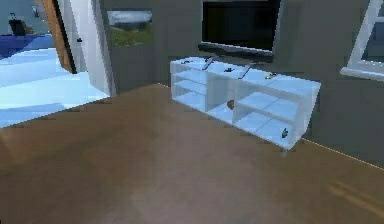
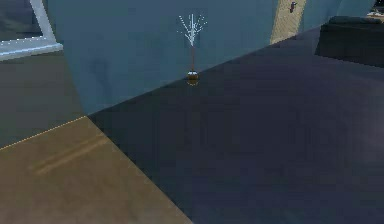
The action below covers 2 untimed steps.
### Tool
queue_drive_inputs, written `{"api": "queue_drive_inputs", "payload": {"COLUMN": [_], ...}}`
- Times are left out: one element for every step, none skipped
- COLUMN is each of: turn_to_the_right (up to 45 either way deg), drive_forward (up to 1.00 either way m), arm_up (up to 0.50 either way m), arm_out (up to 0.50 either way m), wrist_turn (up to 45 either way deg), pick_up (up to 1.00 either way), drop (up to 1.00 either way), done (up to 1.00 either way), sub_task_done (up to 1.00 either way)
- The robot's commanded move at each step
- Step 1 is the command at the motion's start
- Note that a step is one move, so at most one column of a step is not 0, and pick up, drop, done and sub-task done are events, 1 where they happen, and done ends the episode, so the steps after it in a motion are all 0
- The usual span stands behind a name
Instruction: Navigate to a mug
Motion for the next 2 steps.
{"api": "queue_drive_inputs", "payload": {"turn_to_the_right": [0.0, -42.0], "drive_forward": [0.45, 0.0], "arm_up": [0.0, 0.0], "arm_out": [0.0, 0.0], "wrist_turn": [0.0, 0.0], "pick_up": [0.0, 0.0], "drop": [0.0, 0.0], "done": [0.0, 0.0], "sub_task_done": [0.0, 0.0]}}
